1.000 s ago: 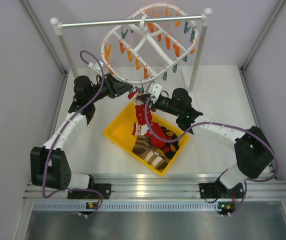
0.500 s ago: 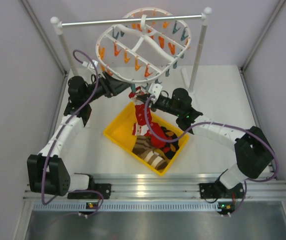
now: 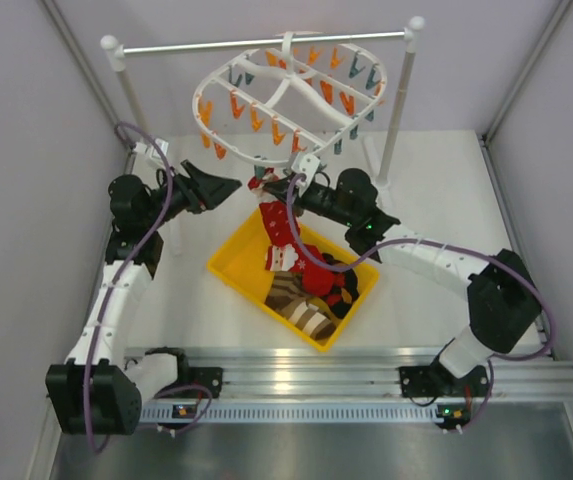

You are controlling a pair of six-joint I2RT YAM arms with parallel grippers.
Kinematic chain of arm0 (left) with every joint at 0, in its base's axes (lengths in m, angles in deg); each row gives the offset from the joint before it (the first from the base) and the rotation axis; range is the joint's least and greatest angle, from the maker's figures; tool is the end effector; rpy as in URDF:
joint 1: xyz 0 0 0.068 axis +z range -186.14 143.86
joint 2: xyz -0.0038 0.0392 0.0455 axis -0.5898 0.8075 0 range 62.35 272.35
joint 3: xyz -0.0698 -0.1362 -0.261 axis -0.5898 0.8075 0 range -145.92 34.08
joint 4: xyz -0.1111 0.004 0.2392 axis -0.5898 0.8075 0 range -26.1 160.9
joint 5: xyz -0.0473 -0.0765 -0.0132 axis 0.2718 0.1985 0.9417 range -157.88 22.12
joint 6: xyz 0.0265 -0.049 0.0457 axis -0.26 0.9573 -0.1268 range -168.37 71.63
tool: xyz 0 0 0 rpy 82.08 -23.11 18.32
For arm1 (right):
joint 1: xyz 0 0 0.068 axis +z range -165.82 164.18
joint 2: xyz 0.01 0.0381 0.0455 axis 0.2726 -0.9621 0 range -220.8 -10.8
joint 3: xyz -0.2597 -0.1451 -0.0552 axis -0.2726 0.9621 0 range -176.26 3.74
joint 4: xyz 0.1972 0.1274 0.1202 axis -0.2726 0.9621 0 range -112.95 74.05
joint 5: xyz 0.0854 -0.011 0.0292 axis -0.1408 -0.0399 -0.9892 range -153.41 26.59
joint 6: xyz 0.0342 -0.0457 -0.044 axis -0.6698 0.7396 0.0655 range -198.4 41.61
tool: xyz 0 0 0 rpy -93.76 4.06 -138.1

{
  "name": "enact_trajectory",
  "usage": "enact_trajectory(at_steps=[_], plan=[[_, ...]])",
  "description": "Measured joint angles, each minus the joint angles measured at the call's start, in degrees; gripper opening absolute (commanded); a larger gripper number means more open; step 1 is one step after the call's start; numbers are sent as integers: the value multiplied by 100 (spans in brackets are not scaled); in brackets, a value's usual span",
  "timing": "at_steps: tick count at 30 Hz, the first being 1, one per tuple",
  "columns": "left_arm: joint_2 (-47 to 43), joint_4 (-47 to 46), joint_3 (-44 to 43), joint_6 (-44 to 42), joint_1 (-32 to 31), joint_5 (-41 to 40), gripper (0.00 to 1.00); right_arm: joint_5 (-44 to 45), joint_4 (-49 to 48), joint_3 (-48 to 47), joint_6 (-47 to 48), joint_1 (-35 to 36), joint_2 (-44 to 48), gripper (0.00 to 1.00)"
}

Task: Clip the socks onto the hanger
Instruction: Clamp the sock onto the hanger, then open the clamp at the hanger.

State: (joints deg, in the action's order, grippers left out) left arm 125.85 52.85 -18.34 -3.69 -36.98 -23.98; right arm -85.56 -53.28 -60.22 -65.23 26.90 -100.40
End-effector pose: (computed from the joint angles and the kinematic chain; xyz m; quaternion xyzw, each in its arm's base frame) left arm 0.2593 -0.0451 0.3884 0.0002 0.7072 -0.4974 0.5024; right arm 0.2755 0.2851 0.3656 -0.4364 0.5213 0.3099 0.6647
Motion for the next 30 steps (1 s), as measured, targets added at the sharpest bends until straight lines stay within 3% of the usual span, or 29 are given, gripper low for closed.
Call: enact_trajectory(at_steps=[9,10,14,18,24,25,30], plan=[[-881,789,219,-435,463,-13,93,157,-31,-492,-186,671,-557,1],[-953,848,258,-435,516,-13,92,190,-26,-544,-192,708,-625,12],[-1108,944,341,-459,595,20,89,341,55,-592,-243,739,-717,33],[-1123,938,341,-603,597,66,81,481,225,-540,-208,739,-632,37],[-911,890,256,-802,595,138,69,680,511,173,-162,680,219,42],[-839,887,205,-837,595,155,68,723,529,267,-166,645,378,47],[-544,778,-74,-1036,380,151,57,782,468,256,-197,278,608,49]])
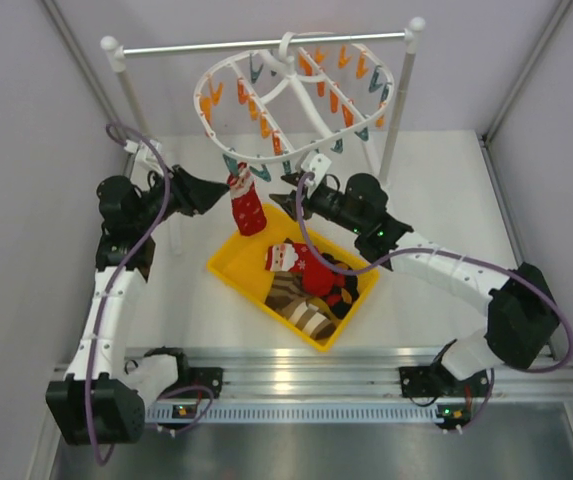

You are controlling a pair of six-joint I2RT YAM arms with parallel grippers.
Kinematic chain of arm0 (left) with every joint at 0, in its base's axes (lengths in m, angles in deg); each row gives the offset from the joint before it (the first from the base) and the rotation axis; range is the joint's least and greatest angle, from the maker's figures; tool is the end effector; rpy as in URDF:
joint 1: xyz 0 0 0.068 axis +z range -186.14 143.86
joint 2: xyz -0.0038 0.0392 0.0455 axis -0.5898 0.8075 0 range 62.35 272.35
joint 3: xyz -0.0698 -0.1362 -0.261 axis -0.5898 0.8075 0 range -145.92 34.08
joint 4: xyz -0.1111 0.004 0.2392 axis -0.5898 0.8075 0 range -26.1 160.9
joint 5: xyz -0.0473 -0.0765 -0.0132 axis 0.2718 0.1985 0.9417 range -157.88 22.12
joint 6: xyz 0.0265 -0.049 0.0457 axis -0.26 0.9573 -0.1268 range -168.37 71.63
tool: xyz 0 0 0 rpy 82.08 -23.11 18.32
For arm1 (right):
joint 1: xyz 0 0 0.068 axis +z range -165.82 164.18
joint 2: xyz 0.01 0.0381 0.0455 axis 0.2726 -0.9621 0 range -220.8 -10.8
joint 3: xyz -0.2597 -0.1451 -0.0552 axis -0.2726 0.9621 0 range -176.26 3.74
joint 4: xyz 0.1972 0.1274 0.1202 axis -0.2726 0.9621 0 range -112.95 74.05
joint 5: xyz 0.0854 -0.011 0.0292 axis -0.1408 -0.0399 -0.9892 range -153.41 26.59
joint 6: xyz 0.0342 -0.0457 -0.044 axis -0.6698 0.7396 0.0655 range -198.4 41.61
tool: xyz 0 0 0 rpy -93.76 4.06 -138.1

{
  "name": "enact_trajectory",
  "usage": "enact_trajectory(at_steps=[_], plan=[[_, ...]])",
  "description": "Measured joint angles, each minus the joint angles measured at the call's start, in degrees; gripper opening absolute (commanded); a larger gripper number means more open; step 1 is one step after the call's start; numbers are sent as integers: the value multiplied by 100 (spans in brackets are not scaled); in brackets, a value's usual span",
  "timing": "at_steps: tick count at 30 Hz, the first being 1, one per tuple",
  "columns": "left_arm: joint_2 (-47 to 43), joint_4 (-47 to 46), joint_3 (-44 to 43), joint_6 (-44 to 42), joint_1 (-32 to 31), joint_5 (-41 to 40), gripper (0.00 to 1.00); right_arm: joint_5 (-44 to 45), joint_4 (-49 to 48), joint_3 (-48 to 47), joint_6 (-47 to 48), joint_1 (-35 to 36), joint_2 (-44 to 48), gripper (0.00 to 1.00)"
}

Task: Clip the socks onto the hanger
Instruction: Open the clamp at the hanger.

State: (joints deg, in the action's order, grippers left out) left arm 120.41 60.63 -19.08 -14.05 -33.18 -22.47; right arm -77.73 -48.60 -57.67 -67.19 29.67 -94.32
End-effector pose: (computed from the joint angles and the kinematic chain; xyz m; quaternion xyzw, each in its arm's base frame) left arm 0.2335 -0.0304 0.3988 0.0434 0.7128 -0.4402 0.5443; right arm 0.2489 0.2743 0.3768 -0.4026 0.5550 0.2946 0.6656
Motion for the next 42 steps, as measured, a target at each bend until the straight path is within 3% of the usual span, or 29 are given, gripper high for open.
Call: enact_trajectory(at_steps=[10,20,30,42], plan=[[887,-498,-560,-127,-409,24,55,-269,-85,-680,-98,-372,-625,56],[962,-734,-584,-20,-431,24,56,-520,-151,-1040,-92,-365,-1078,57],[782,-723,-586,-186,-468,-24,50,-474,-179,-1108,-83,-334,-1145,43],[785,-697,-590,-431,-601,-46,49,-691,125,-516,15,-326,-297,43]])
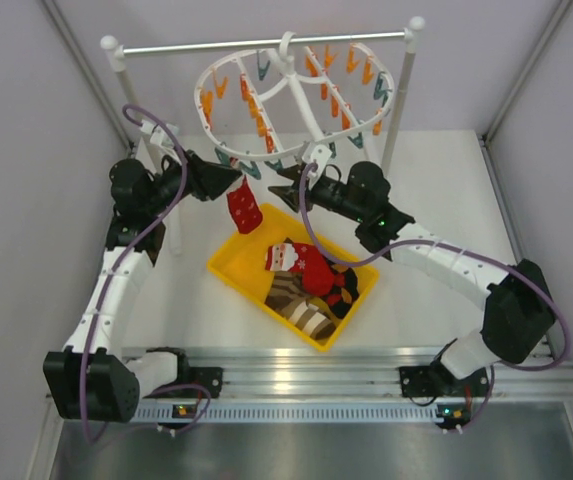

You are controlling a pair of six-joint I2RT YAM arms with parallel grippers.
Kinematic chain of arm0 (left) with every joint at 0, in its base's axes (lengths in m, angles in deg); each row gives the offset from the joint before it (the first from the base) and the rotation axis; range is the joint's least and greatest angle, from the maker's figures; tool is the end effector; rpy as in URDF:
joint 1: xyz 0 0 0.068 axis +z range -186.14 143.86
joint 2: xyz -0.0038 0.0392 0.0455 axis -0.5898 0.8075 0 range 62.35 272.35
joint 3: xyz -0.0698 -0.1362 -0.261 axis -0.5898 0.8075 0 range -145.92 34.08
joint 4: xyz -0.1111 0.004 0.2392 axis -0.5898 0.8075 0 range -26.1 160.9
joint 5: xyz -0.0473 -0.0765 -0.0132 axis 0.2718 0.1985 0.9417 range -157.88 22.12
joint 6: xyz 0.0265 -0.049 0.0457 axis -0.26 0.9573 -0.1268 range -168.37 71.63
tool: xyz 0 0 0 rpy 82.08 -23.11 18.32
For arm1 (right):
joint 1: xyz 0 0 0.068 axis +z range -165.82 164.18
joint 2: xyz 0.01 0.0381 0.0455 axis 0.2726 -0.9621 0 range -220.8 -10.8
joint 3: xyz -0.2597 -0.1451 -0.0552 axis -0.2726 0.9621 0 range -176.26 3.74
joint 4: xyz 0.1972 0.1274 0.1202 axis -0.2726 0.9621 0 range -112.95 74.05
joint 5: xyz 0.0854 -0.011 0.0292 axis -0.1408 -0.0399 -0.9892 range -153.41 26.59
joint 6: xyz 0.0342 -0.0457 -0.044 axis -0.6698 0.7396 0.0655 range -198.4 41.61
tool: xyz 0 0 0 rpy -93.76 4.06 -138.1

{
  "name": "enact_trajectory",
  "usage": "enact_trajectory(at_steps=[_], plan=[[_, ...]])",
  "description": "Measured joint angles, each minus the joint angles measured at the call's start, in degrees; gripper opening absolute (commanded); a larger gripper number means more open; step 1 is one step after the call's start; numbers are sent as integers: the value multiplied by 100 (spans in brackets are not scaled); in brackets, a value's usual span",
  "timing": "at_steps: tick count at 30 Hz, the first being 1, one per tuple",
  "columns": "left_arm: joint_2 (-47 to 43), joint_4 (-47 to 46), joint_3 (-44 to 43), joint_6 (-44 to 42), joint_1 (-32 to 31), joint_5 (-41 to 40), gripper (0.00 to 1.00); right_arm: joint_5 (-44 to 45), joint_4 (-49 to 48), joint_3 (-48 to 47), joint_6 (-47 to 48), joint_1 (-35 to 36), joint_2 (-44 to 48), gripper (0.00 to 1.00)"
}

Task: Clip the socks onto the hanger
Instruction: Open the clamp at the hanger.

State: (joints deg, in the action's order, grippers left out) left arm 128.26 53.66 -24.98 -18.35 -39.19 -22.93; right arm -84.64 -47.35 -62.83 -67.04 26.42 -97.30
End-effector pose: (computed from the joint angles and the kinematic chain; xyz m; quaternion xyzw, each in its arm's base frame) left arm 0.2660 -0.0563 0.4194 0.1227 0.6812 -0.4427 0.5701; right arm 0.2700 0.2744 0.3897 -0.4216 0.5348 0.3127 0.6622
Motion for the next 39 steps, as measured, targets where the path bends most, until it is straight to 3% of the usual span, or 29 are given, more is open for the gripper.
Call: enact_trajectory(at_steps=[11,19,39], plan=[[26,-7,0,2,-155,-92,45,72,22,-68,-103,245,90,47],[37,-4,0,2,-199,-140,39,433,48,-247,-153,402,-210,43],[557,144,-393,0,-199,-710,37,7,564,332,11,-837,739,49]])
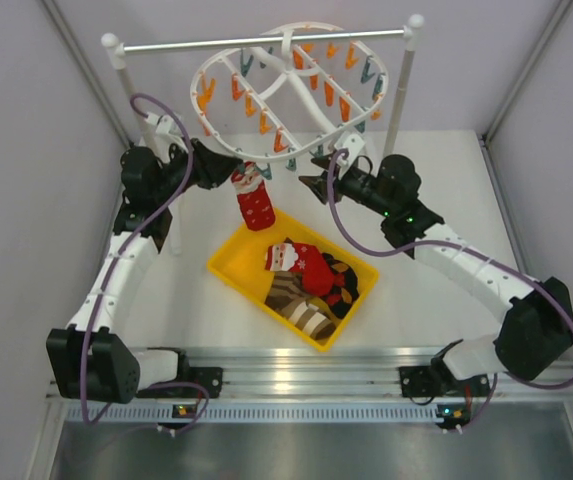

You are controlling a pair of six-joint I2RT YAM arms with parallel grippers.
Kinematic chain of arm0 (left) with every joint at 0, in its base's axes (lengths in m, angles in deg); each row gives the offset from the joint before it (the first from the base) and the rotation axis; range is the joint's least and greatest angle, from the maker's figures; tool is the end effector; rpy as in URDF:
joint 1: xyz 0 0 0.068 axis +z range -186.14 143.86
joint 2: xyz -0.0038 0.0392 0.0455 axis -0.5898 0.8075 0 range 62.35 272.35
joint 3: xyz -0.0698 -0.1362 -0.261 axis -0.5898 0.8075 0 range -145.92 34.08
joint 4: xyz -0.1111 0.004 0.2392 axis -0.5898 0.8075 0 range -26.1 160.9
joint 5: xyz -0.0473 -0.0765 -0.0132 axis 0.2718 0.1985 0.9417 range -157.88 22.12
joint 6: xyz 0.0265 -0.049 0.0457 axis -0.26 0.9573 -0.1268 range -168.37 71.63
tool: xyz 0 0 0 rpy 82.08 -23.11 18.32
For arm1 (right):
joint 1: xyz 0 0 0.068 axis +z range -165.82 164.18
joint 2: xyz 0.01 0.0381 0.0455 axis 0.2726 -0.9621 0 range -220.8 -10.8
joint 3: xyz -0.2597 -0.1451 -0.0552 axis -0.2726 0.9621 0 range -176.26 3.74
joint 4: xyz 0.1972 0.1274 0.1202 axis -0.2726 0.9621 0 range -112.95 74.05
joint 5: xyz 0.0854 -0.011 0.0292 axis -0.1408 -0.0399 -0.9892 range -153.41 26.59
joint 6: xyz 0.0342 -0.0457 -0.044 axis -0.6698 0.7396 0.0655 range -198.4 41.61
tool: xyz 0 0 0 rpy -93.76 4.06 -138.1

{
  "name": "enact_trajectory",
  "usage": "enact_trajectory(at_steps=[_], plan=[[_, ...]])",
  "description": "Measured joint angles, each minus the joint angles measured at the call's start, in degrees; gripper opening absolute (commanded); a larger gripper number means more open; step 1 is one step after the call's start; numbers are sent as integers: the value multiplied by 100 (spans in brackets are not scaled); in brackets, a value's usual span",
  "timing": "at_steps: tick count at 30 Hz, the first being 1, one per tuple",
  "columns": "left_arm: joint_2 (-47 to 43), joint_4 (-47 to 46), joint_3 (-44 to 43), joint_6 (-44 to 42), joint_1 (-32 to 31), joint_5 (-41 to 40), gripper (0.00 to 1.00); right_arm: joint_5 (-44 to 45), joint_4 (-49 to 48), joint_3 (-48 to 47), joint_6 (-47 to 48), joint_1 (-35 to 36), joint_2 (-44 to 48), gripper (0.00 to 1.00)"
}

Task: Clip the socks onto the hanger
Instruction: Open the clamp at the hanger.

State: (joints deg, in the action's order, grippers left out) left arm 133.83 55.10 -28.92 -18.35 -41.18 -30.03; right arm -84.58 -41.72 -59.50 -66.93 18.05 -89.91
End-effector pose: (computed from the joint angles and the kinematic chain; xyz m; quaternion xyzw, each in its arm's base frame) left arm 0.2968 -0.0629 0.4164 0.0802 0.7010 -0.4201 0.5708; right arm 0.2771 0.2120 0.3994 -0.3838 0.5737 0.2626 0.6743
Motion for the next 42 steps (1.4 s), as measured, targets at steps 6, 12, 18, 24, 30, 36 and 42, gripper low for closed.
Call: enact_trajectory(at_steps=[6,12,18,24,30,36,42], plan=[[15,22,-22,0,0,2,38,-243,-175,-20,39,-2,-225,56],[28,35,-74,0,0,7,38,-409,-313,-238,26,-2,-750,57],[28,35,-79,2,0,46,38,-433,-538,-332,-15,-2,-940,55],[26,24,-76,173,15,271,40,-579,-763,-365,-35,24,-942,50],[-210,2,50,614,247,566,44,-695,-861,-367,-9,90,-942,40],[-846,-42,210,791,459,1069,47,-767,-916,-367,2,201,-942,34],[-1056,-129,240,599,455,1528,49,-710,-800,-428,-50,286,-942,44]])
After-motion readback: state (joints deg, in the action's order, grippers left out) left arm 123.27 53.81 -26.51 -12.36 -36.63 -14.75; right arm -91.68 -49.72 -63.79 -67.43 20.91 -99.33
